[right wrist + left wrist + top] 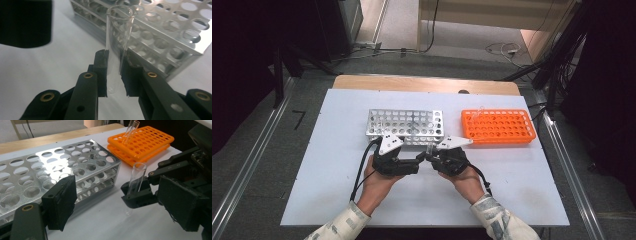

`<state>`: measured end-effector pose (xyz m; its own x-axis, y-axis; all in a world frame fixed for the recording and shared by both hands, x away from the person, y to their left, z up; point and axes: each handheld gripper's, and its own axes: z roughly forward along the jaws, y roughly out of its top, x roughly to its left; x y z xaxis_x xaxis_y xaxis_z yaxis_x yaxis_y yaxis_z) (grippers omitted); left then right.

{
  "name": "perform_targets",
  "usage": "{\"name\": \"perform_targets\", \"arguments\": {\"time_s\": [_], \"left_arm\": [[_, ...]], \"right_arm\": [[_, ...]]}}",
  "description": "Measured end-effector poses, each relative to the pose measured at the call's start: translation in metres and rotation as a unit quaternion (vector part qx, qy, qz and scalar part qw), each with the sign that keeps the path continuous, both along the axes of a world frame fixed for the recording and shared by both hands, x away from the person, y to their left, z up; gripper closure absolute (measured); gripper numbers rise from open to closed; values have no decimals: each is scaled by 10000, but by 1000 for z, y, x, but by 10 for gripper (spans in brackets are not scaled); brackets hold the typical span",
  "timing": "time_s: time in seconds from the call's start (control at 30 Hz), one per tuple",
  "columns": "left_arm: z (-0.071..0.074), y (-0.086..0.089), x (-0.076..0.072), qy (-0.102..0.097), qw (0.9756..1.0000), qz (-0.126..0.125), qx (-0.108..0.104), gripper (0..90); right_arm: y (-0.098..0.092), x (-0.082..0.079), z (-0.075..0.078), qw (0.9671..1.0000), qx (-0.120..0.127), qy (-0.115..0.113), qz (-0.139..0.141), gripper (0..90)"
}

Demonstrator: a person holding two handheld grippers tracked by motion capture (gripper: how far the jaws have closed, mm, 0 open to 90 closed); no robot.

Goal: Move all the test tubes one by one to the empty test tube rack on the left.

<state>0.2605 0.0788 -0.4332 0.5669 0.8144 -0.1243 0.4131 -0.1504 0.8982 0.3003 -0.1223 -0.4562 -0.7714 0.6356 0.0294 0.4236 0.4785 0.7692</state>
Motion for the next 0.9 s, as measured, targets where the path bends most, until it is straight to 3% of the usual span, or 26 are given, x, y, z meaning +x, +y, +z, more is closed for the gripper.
{"name": "perform_targets", "arguments": {"time_s": [0.23,0.47,0.57,0.73,0.9], "left_arm": [[-1,-3,-2,-17,9999,-161,-8,239],[-1,-5,-6,-170,9991,-374,81,579],[-2,-6,-6,-175,9988,-450,120,672],[-2,-7,-7,-211,9984,-479,189,738],[-2,-8,-7,-208,9984,-479,209,749]], "right_arm": [[12,-6,0,9997,98,32,213,730],[19,-11,2,9992,143,11,374,730],[19,-11,2,9992,154,25,376,730],[19,-11,2,9992,171,52,366,730],[19,-11,2,9992,166,79,367,730]]}}
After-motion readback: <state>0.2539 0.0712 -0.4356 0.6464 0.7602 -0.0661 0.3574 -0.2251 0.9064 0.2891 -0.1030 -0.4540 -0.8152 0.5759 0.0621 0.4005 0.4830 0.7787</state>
